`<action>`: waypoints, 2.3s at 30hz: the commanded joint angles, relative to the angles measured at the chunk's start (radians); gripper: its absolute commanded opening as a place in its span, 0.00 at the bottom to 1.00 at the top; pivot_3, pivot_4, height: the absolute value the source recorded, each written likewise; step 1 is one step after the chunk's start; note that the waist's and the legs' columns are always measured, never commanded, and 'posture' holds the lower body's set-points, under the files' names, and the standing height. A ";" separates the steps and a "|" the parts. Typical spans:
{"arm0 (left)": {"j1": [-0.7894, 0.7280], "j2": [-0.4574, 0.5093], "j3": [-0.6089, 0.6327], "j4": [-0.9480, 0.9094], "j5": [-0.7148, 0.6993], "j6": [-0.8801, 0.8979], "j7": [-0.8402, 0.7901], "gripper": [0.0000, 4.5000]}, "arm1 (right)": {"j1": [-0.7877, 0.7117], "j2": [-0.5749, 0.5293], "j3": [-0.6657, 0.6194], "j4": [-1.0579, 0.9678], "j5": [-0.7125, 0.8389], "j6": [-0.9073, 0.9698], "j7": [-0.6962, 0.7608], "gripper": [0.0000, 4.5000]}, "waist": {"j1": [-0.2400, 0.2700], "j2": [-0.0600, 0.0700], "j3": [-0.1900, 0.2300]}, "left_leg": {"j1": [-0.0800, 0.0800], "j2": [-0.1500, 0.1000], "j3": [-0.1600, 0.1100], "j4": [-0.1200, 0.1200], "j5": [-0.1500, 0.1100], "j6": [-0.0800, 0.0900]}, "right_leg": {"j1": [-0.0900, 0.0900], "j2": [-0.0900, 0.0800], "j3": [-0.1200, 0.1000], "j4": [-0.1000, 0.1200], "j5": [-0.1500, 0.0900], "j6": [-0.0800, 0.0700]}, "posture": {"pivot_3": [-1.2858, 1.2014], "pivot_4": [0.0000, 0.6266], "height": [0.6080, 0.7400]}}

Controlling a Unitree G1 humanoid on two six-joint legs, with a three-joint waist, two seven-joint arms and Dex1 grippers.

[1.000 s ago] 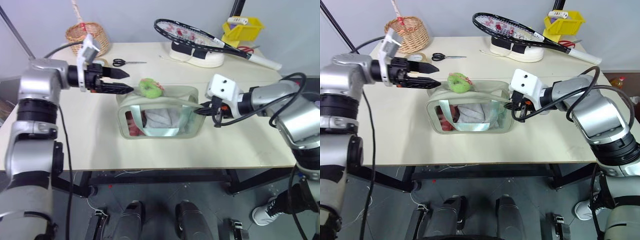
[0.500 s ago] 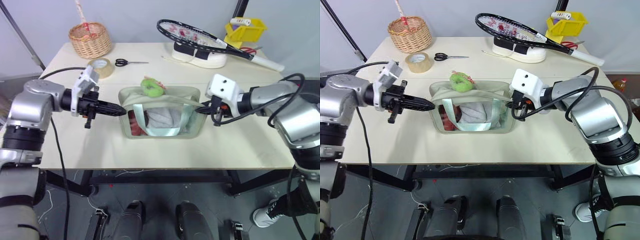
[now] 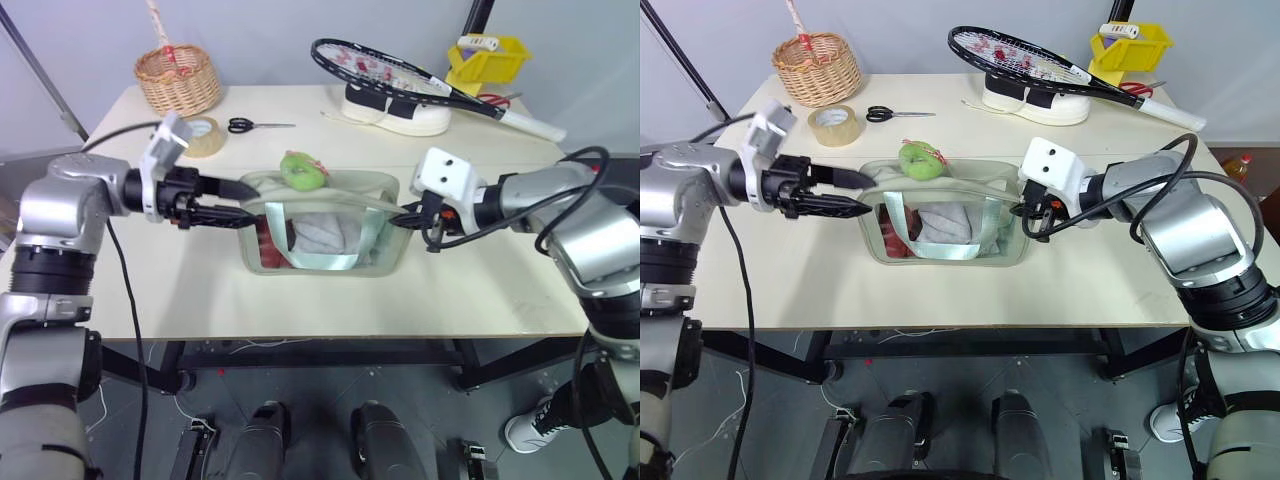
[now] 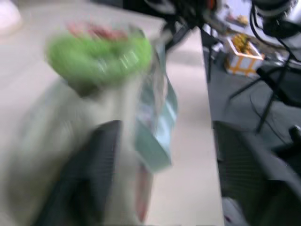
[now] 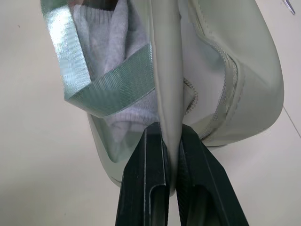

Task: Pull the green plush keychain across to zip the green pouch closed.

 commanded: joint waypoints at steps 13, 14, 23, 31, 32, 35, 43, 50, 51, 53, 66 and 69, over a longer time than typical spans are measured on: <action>0.069 -0.024 -0.028 -0.003 0.121 -0.138 0.094 0.20 | -0.019 -0.005 -0.029 -0.016 0.013 0.000 0.000 0.00 | 0.000 0.000 0.000 | 0.000 0.000 0.000 0.000 0.000 0.000 | 0.000 0.000 0.000 0.000 0.000 0.000 | 0.52 0.24 0.39; 0.070 -0.022 -0.027 -0.006 0.121 -0.138 0.092 0.09 | -0.019 -0.005 -0.029 -0.016 0.015 0.001 0.001 0.00 | 0.000 0.000 0.000 | 0.000 0.000 0.000 0.000 0.000 0.000 | 0.000 0.000 0.000 0.000 0.000 0.000 | 0.52 0.24 0.39; 0.061 -0.026 -0.021 0.012 0.142 -0.181 0.121 0.00 | -0.026 -0.008 -0.034 -0.017 0.032 0.014 0.017 0.36 | 0.000 0.000 0.000 | 0.000 0.000 0.000 0.000 0.000 0.000 | 0.000 0.000 0.000 0.000 0.000 0.000 | 0.52 0.24 0.39; 0.049 -0.046 -0.037 0.016 0.155 -0.212 0.119 0.00 | -0.200 0.091 -0.146 0.044 0.174 -0.045 0.059 0.99 | -0.002 0.000 0.000 | 0.001 0.000 0.000 0.000 0.000 0.000 | 0.000 0.000 0.000 0.000 0.000 0.000 | 0.52 0.24 0.39; 0.048 -0.050 -0.038 0.015 0.156 -0.213 0.121 0.00 | -0.229 0.126 -0.116 0.066 0.151 -0.070 0.046 0.99 | -0.003 0.000 0.000 | 0.001 0.000 0.000 -0.001 0.000 0.000 | 0.000 0.000 0.000 0.000 0.000 0.000 | 0.52 0.24 0.39; 0.048 -0.056 -0.041 0.013 0.164 -0.218 0.119 0.00 | -0.296 0.225 -0.037 0.148 0.096 -0.081 0.006 0.99 | -0.002 0.000 0.000 | 0.001 0.000 0.000 -0.001 0.000 0.000 | 0.000 0.000 0.000 0.000 0.000 0.000 | 0.52 0.24 0.39; 0.051 -0.061 -0.040 -0.002 0.167 -0.211 0.120 0.00 | -0.432 0.438 0.131 0.444 -0.083 -0.135 -0.086 0.57 | 0.002 0.000 0.000 | -0.001 -0.002 0.000 0.000 0.000 -0.001 | -0.002 0.000 0.000 0.003 0.000 0.000 | 0.52 0.24 0.39; 0.058 -0.058 -0.036 -0.008 0.166 -0.209 0.127 0.00 | -0.423 0.416 0.087 0.412 -0.056 -0.086 -0.046 0.01 | -0.002 0.000 0.000 | 0.000 -0.003 -0.001 0.000 0.000 -0.001 | -0.002 0.001 0.000 0.004 0.000 0.000 | 0.52 0.24 0.39; 0.058 -0.059 -0.035 -0.007 0.167 -0.209 0.129 0.00 | -0.420 0.407 0.075 0.407 -0.051 -0.074 -0.044 0.01 | -0.001 0.000 0.000 | 0.000 -0.003 -0.001 0.000 0.000 -0.001 | -0.002 0.001 0.000 0.004 0.000 0.000 | 0.52 0.24 0.39; 0.060 -0.058 -0.034 -0.005 0.167 -0.209 0.131 0.00 | -0.415 0.382 0.033 0.403 -0.036 -0.036 -0.051 0.01 | 0.000 0.000 0.000 | 0.000 -0.003 -0.001 0.000 0.000 -0.001 | -0.002 0.001 0.000 0.004 0.000 0.000 | 0.52 0.24 0.39; 0.076 -0.039 -0.009 0.008 0.161 -0.191 0.155 0.00 | -0.195 -0.047 -0.149 0.328 -0.093 0.011 -0.099 0.01 | 0.000 0.000 0.000 | 0.000 -0.002 0.000 0.000 0.000 -0.001 | -0.002 0.000 0.000 0.004 0.000 0.000 | 0.52 0.24 0.39; 0.088 -0.032 -0.003 0.002 0.156 -0.179 0.164 0.00 | -0.044 -0.176 -0.138 0.298 -0.165 -0.061 -0.124 0.01 | 0.000 0.000 0.000 | 0.000 -0.002 0.001 -0.001 0.000 0.000 | -0.002 0.000 0.000 0.003 0.000 0.000 | 0.52 0.24 0.39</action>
